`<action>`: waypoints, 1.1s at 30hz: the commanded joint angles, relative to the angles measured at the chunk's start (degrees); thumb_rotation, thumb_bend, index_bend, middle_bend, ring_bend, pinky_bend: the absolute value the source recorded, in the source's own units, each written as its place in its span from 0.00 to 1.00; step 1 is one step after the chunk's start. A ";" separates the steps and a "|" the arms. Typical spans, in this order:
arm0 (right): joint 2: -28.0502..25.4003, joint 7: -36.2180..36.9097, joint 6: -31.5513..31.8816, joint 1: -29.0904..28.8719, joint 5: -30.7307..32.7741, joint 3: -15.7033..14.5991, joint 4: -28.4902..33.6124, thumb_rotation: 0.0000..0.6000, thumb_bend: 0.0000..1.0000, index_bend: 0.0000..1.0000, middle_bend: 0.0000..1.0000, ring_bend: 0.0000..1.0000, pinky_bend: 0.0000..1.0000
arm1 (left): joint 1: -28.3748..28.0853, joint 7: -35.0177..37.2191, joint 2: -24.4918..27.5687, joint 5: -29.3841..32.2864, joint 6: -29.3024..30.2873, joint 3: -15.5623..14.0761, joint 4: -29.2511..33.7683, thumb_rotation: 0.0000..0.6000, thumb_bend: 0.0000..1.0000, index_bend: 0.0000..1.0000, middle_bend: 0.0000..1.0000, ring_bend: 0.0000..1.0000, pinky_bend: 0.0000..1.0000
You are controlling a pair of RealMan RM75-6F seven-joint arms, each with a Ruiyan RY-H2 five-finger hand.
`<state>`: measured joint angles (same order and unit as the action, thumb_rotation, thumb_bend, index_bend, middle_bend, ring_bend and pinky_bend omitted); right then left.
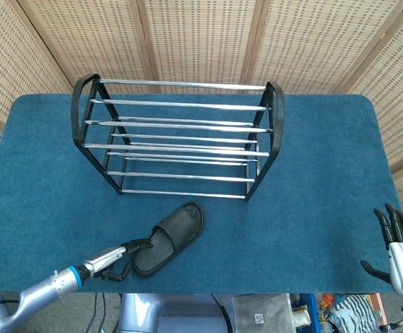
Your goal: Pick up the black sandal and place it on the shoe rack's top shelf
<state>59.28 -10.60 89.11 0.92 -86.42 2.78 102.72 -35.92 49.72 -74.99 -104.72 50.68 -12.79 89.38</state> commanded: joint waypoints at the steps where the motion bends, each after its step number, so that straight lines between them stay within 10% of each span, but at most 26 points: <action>1: 0.12 -0.23 -0.16 -0.08 0.16 0.03 -0.01 1.00 0.00 0.00 0.00 0.00 0.00 | -2.17 -0.72 -0.90 -0.10 -2.06 -0.23 2.29 1.00 0.79 0.08 0.00 0.00 0.06; 9: 0.29 -0.66 -0.63 -0.21 0.43 -0.07 0.02 1.00 0.00 0.00 0.00 0.00 0.00 | -5.50 -6.17 -3.08 2.30 -6.47 1.33 6.12 1.00 0.79 0.08 0.00 0.00 0.06; 15: -0.18 0.41 -0.38 -0.06 1.11 0.31 -0.06 1.00 0.00 0.00 0.00 0.00 0.00 | -1.51 -19.20 0.90 -4.03 5.28 -0.23 3.73 1.00 0.78 0.08 0.00 0.00 0.05; 22: -0.70 1.26 -0.51 -0.07 1.68 0.56 0.51 1.00 0.00 0.00 0.00 0.00 0.00 | 2.37 -34.54 3.35 -12.97 19.97 0.69 -3.96 1.00 0.30 0.03 0.00 0.00 0.04; 33: -1.61 3.16 -0.29 0.02 5.44 2.49 1.19 1.00 0.00 0.00 0.00 0.00 0.00 | -6.61 -54.20 0.96 -26.03 16.67 3.95 -12.50 1.00 0.24 0.00 0.00 0.00 0.00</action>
<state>57.79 -7.66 88.86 0.96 -81.37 5.01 103.89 -38.89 -1.99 -73.64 -128.43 71.14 -9.65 78.10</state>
